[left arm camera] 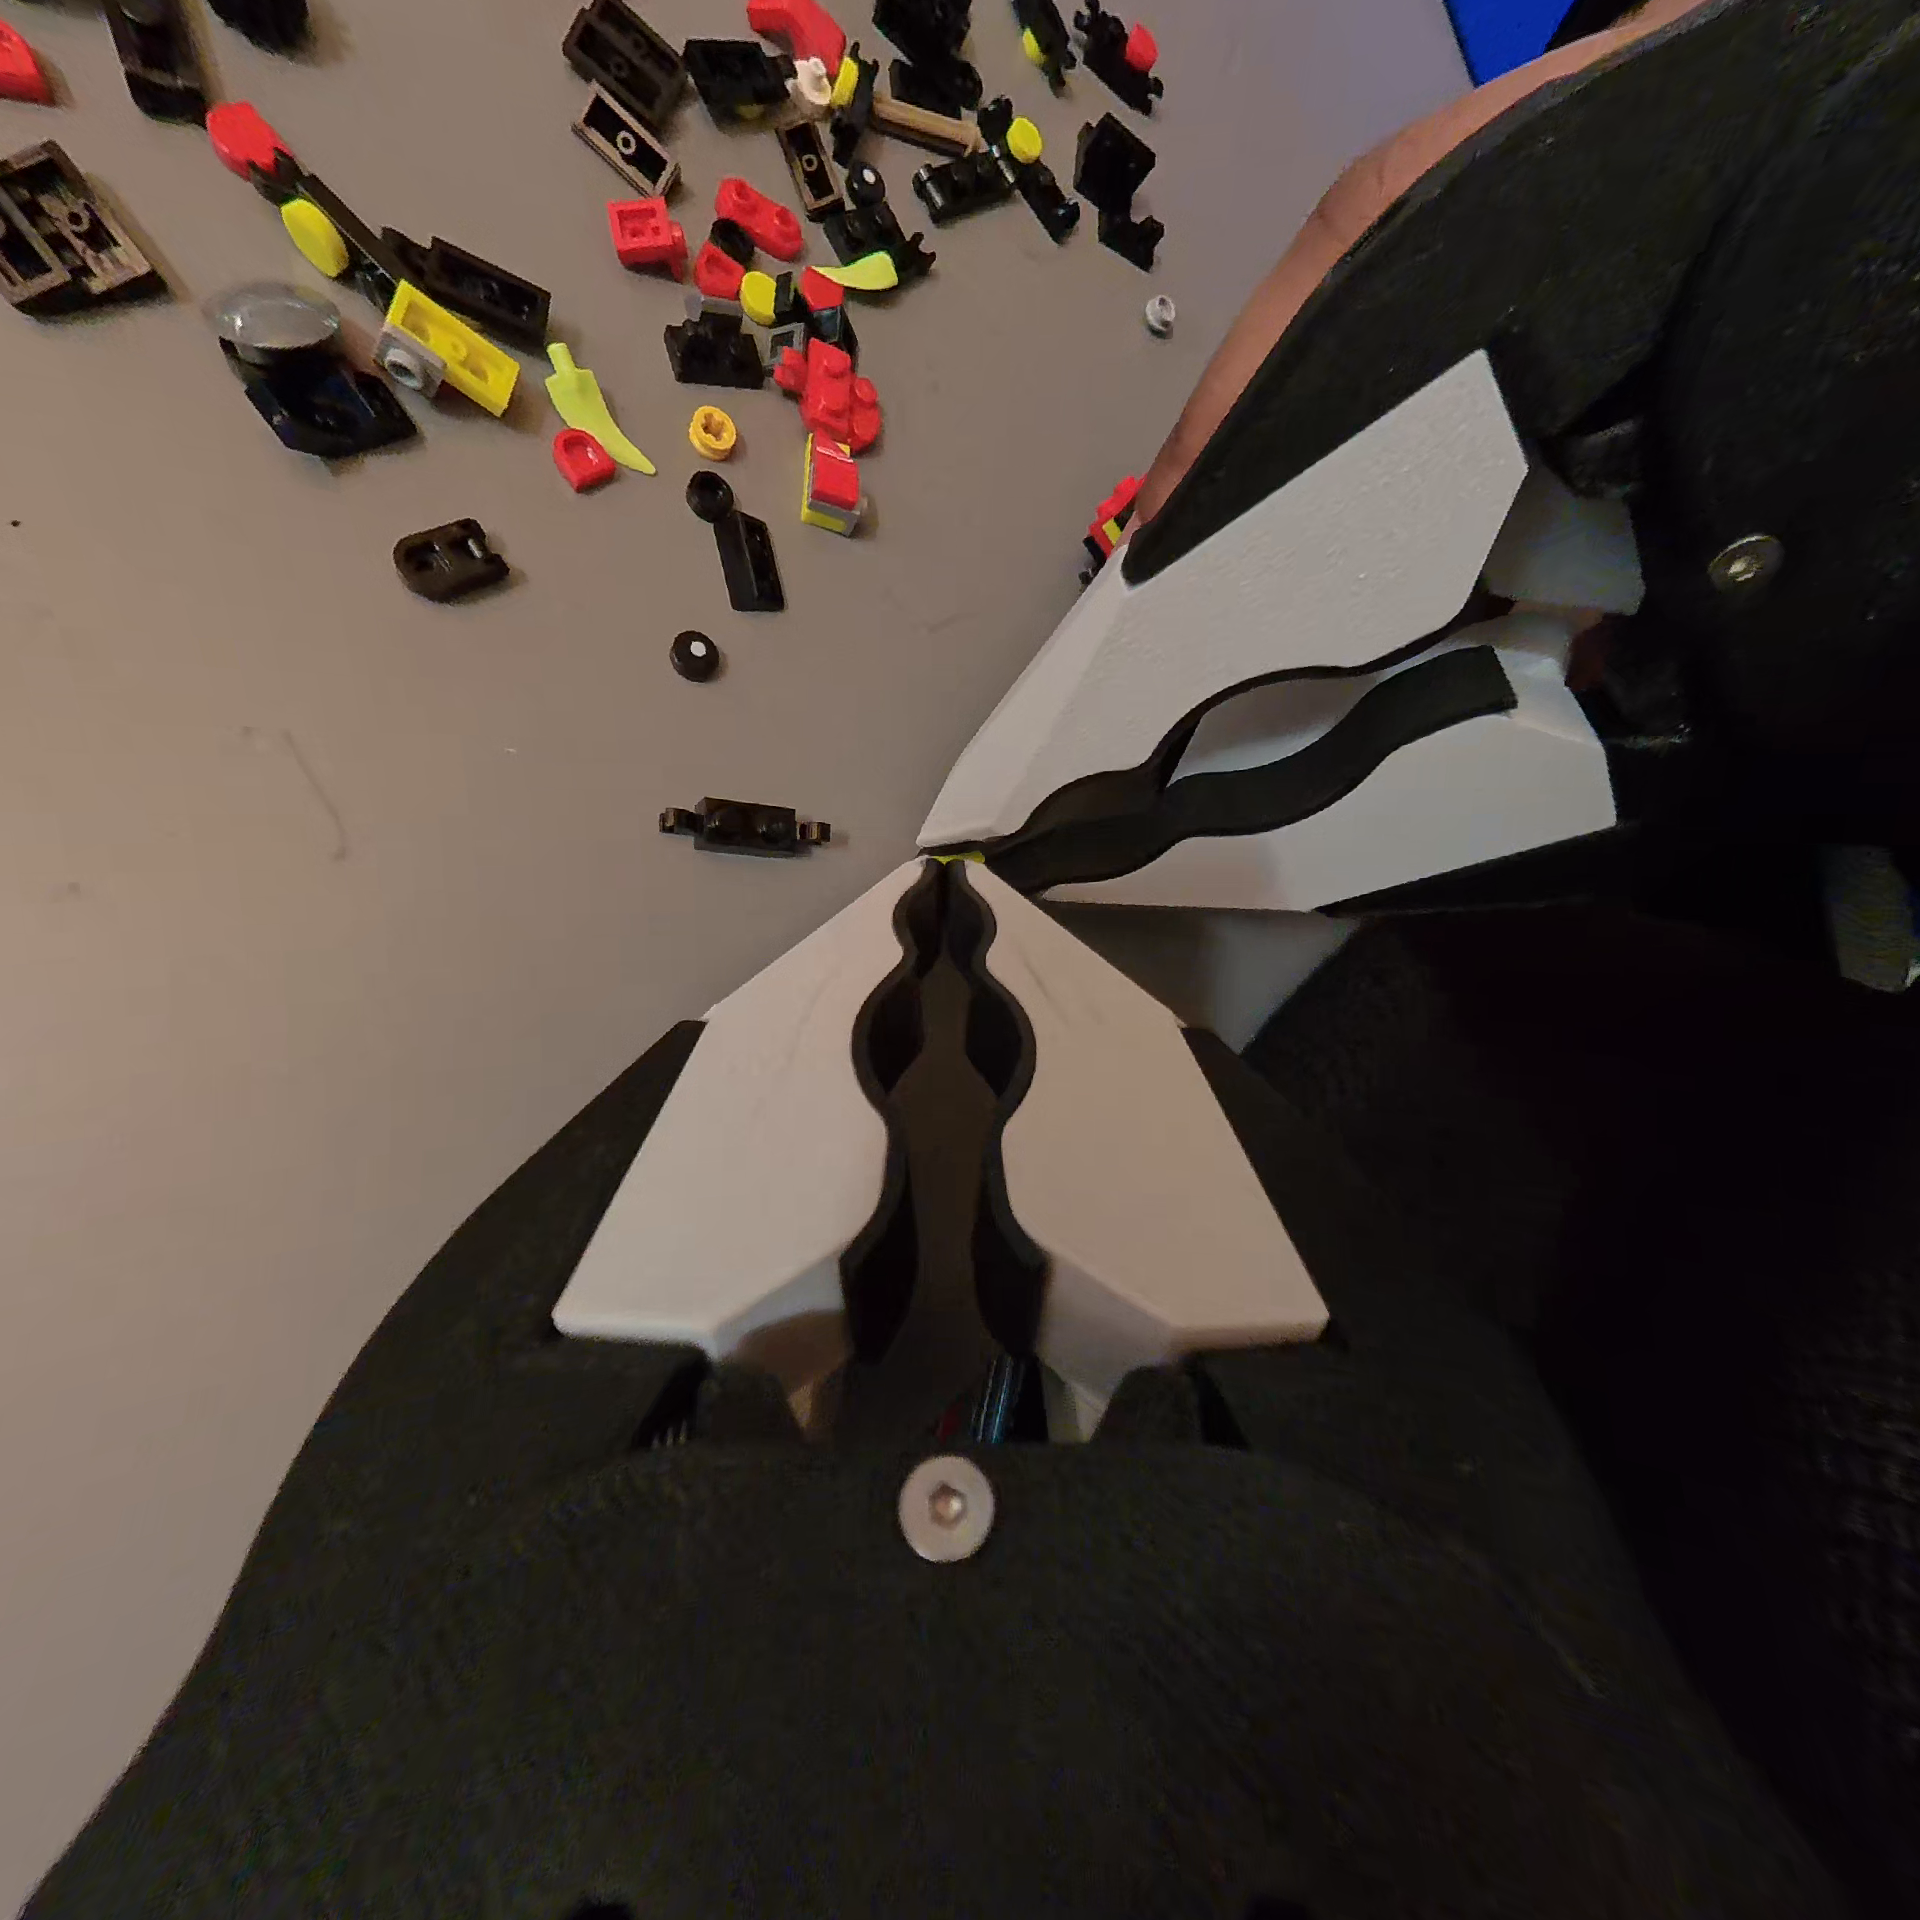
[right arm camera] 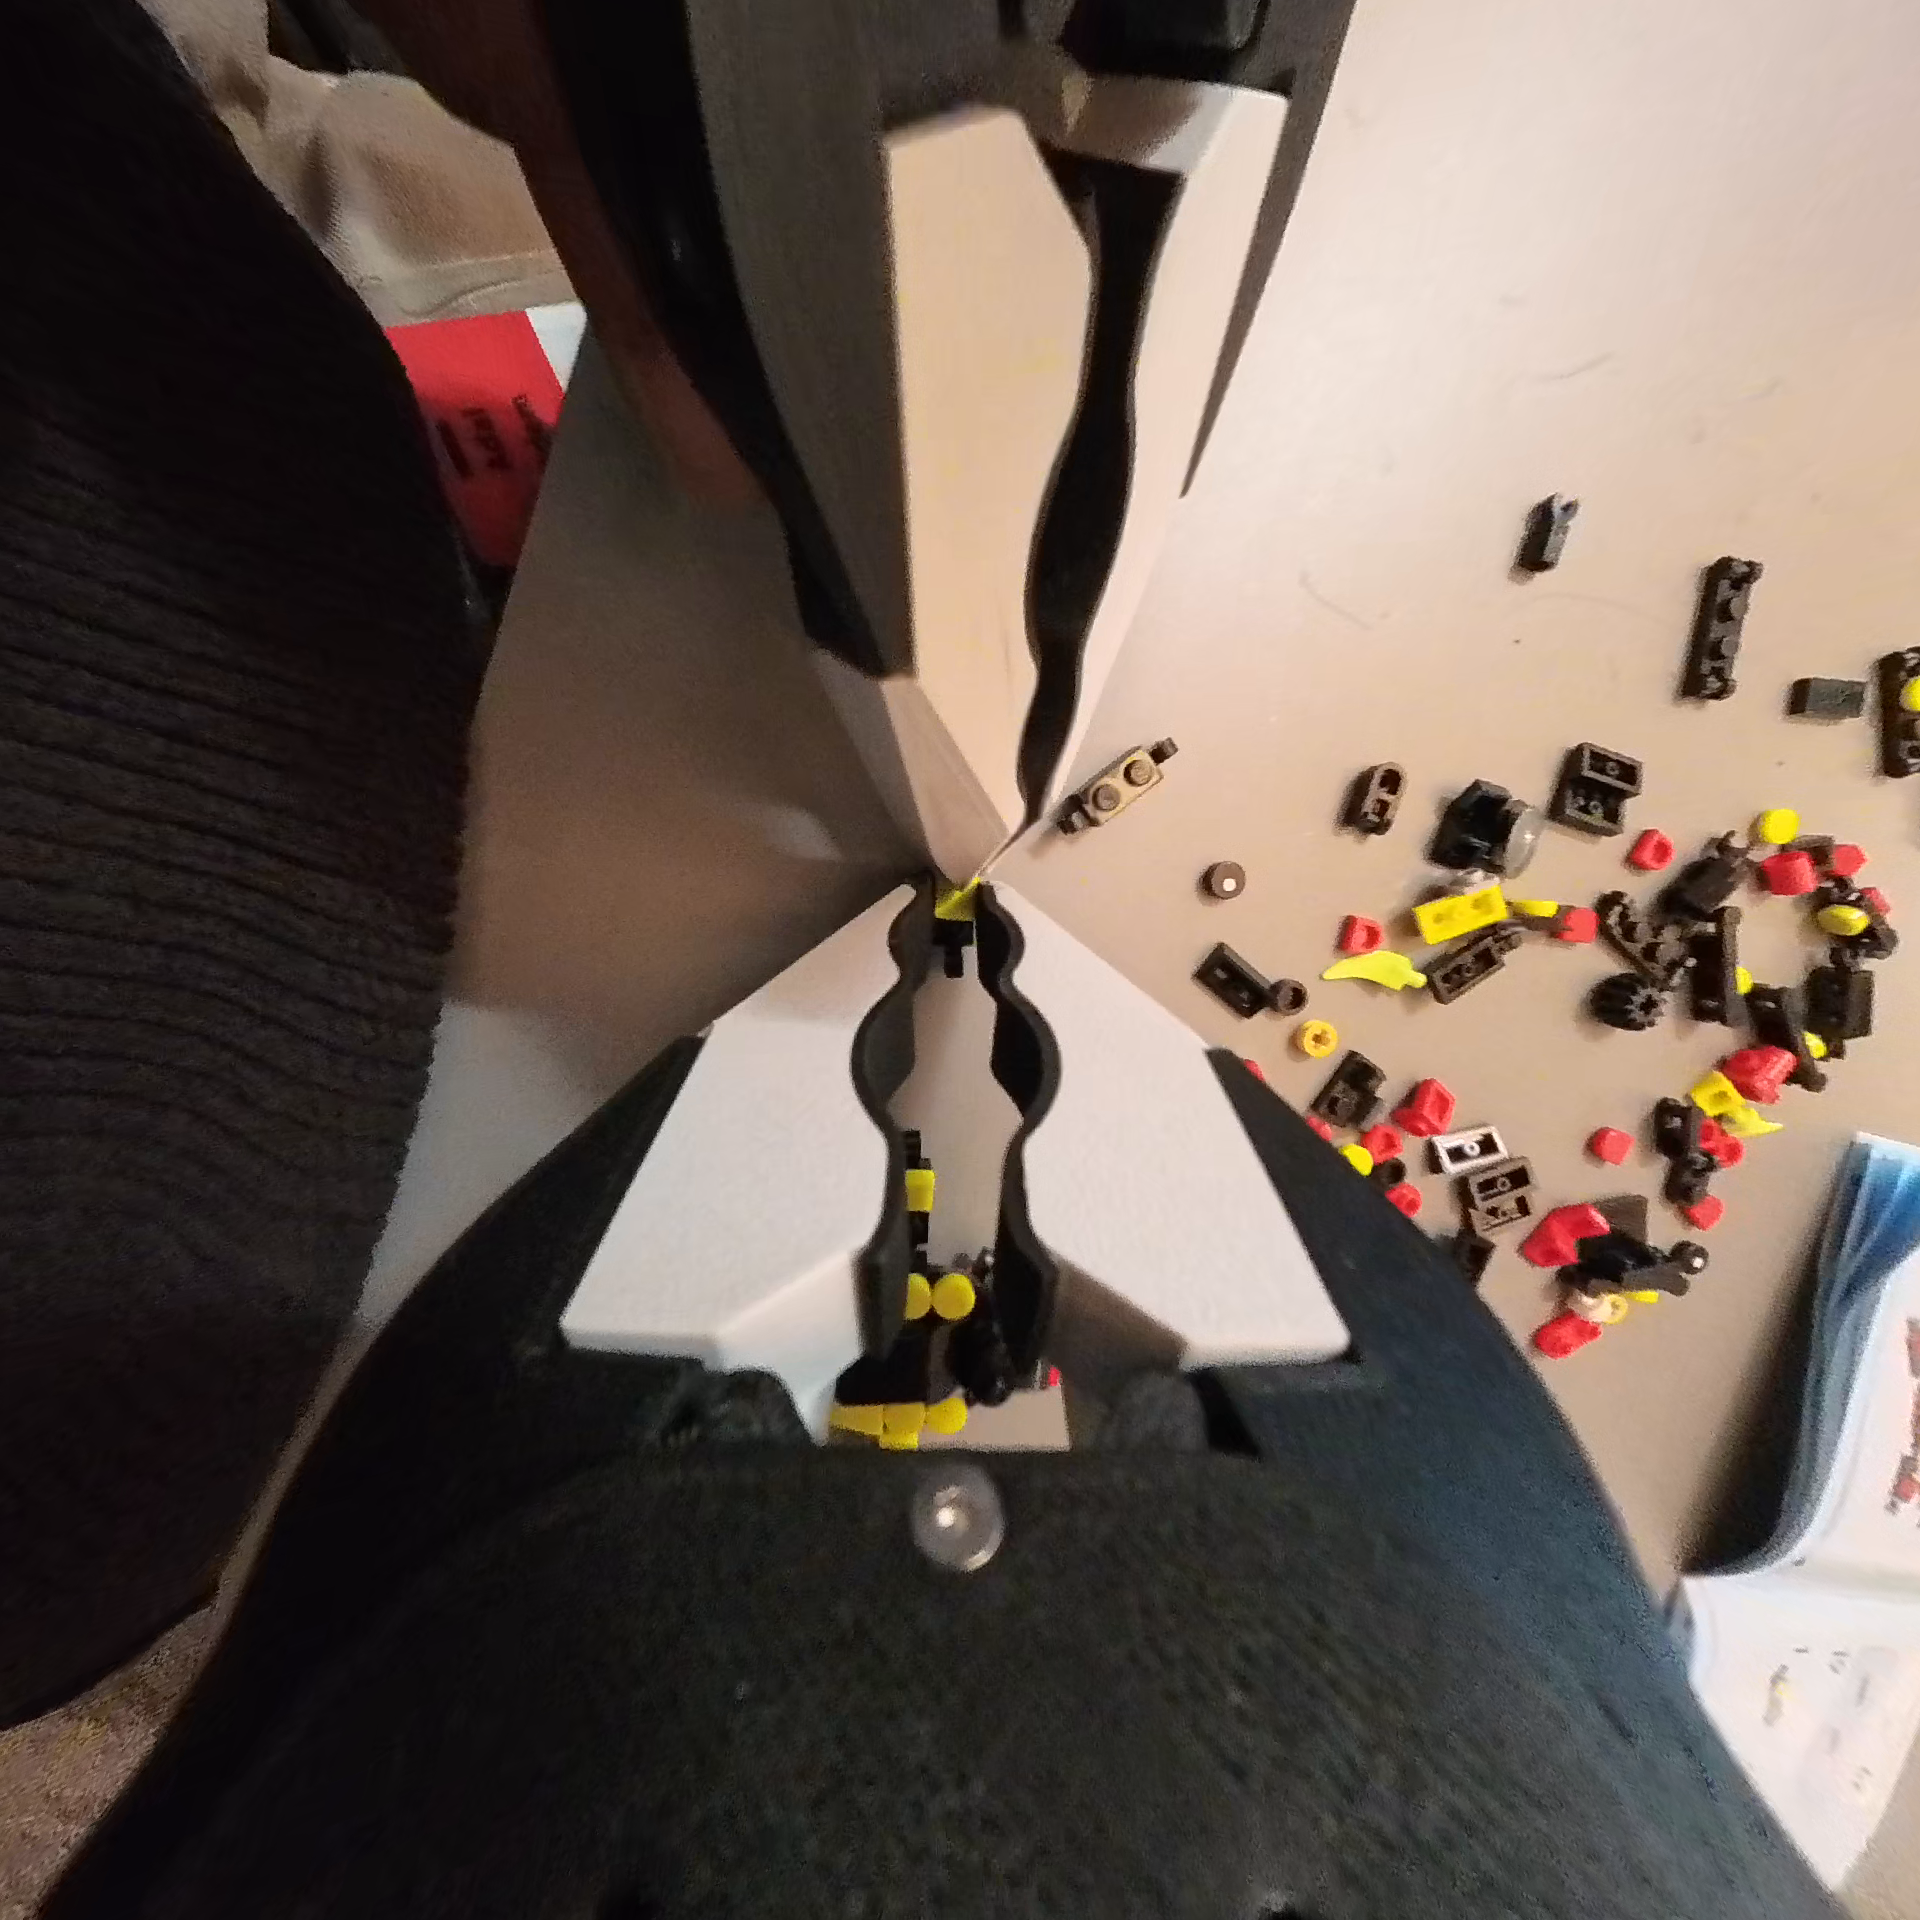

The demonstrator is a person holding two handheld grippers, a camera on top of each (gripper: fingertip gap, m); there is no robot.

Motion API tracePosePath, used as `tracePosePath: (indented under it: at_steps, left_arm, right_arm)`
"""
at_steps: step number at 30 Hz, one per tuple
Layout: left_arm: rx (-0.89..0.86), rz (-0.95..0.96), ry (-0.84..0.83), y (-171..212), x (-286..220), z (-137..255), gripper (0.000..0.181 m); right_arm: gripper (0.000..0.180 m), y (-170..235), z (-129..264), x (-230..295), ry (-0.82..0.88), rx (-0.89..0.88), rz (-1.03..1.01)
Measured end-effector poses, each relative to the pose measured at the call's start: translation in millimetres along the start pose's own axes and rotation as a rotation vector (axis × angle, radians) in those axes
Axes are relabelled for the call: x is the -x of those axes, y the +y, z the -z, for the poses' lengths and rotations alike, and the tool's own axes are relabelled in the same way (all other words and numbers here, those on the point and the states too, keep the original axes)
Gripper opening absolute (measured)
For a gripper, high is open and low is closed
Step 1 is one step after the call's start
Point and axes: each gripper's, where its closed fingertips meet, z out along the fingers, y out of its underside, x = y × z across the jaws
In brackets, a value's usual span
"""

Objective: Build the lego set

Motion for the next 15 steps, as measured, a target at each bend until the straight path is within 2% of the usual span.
tracePosePath:
  at_steps: [8, 15]
  left_arm:
    - [-0.002, -0.041, -0.033, 1.1, -0.4, 0.0, 0.003]
    - [-0.001, -0.032, -0.021, 2.4, 1.7, -0.8, 0.001]
  right_arm:
    - [0.007, 0.6, -1.2, -0.5, 0.029, 0.030, 0.018]
    - [0.007, 1.1, -2.1, -2.1, 0.047, -0.024, 0.000]
